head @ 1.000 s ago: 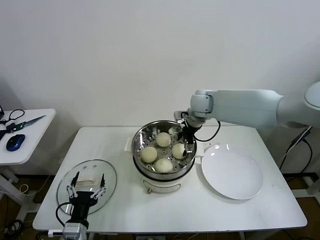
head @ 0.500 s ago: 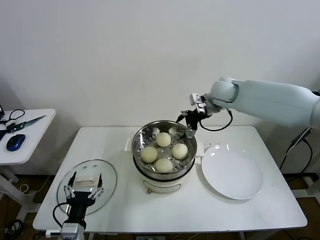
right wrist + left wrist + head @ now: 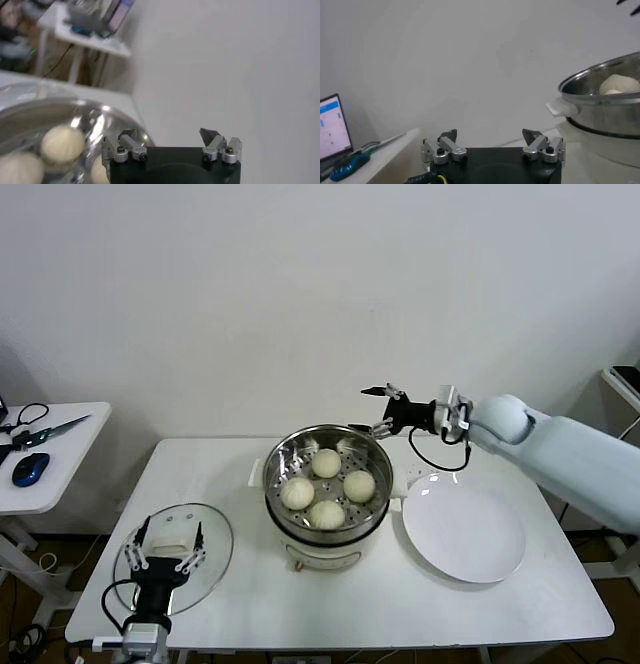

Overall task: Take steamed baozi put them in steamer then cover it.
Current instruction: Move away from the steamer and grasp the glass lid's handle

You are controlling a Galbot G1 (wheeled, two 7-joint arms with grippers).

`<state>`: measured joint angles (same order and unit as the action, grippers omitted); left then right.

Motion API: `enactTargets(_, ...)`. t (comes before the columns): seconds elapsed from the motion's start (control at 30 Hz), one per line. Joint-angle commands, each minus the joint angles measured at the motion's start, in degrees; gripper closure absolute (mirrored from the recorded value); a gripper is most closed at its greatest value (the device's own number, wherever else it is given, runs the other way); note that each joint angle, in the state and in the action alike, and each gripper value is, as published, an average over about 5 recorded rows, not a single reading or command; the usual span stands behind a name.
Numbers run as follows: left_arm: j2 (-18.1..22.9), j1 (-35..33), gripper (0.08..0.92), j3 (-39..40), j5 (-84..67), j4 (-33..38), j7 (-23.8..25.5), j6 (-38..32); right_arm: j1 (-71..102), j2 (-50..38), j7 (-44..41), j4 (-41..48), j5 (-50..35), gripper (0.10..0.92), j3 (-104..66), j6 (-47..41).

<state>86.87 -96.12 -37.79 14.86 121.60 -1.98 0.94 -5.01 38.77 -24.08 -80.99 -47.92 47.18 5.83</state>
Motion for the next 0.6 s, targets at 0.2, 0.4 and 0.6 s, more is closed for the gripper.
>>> enactTargets(0.2, -0.35, -0.64, 0.177, -2.72, 23.35, 1.20, 2.89, -1.48, 54.72, -1.67, 9.32, -9.41, 8.68, 0.203, -59.91, 2.49)
enactTargets(0.4, -1.34, -1.85, 0.177, -4.38, 49.26, 0.49, 2.37, -3.35, 67.62, 4.18, 10.05, -13.10, 12.18, 0.203, -71.42, 0.08)
enactTargets(0.6, -1.23, -2.79, 0.177, -3.44, 71.90, -2.06, 0.91, -2.28, 73.88, 8.60, 9.95, -12.84, 14.01, 0.203, -76.32, 0.60)
